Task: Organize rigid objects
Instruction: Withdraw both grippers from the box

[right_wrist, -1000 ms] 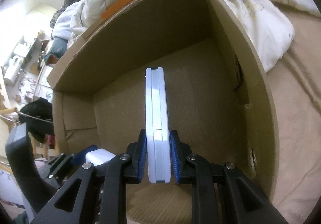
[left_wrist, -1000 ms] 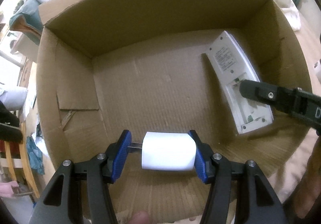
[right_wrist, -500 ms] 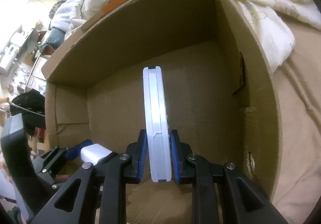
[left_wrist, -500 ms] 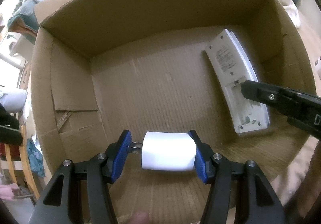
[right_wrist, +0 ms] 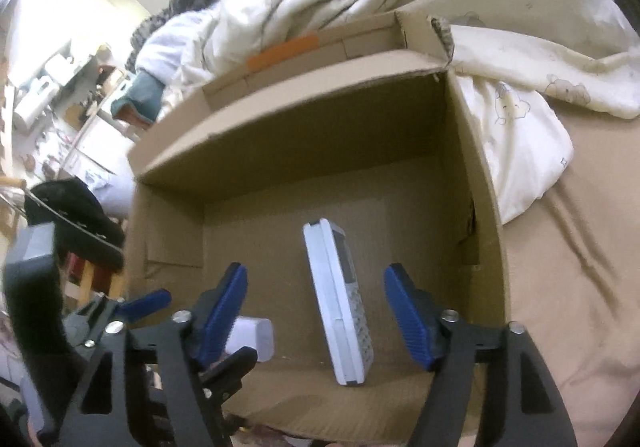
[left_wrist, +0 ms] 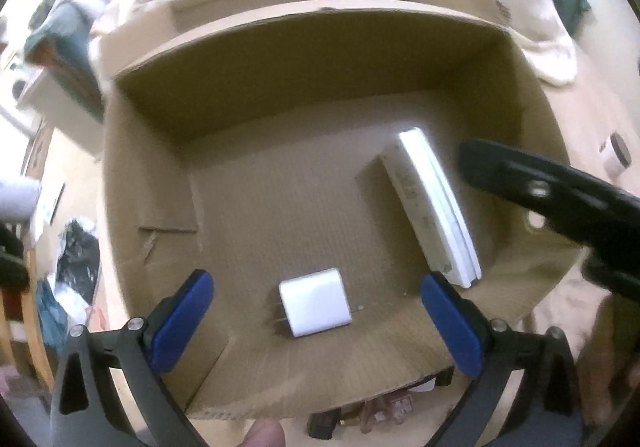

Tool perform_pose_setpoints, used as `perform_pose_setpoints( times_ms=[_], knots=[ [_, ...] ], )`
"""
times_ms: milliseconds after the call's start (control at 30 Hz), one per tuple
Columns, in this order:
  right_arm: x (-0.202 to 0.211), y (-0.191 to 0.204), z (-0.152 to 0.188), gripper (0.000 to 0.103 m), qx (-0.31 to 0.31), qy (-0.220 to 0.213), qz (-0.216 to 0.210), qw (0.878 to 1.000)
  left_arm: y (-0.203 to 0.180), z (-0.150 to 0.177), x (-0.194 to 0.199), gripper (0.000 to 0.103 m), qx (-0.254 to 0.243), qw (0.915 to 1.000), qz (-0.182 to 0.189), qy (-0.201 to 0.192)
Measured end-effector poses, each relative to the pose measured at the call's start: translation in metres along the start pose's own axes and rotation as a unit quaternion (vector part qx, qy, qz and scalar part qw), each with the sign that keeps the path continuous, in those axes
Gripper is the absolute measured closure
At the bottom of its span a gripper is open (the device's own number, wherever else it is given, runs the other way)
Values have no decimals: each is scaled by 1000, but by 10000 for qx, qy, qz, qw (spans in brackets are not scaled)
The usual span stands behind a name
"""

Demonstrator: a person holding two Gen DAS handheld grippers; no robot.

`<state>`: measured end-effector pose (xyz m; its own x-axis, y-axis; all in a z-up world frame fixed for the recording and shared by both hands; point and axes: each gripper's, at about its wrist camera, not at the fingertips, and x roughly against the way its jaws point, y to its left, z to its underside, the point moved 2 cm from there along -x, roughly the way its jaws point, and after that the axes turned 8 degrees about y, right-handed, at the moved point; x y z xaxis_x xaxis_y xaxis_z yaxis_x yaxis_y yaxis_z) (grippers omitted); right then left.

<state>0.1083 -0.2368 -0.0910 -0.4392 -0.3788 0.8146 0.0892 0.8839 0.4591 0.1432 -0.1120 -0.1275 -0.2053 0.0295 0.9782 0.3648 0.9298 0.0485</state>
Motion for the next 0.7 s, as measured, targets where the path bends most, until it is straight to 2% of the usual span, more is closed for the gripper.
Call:
perform_pose_setpoints(
  times_ms=[167, 300, 500, 700],
  knots=[
    [12, -4, 2, 2, -160, -88, -157, 9997, 14, -2, 4, 0, 355, 9993, 146, -8],
    [25, 1, 1, 1, -159, -171, -93, 9997, 32, -4, 32, 0, 674, 9951, 715, 100],
    [69, 9, 5, 0, -152, -420, -107, 9989, 53, 9, 81, 0, 860, 9939, 553, -409],
    [95, 22, 27, 0, 38, -442, -123, 9989, 62, 34, 115, 0, 864, 9935, 523, -523]
  ],
)
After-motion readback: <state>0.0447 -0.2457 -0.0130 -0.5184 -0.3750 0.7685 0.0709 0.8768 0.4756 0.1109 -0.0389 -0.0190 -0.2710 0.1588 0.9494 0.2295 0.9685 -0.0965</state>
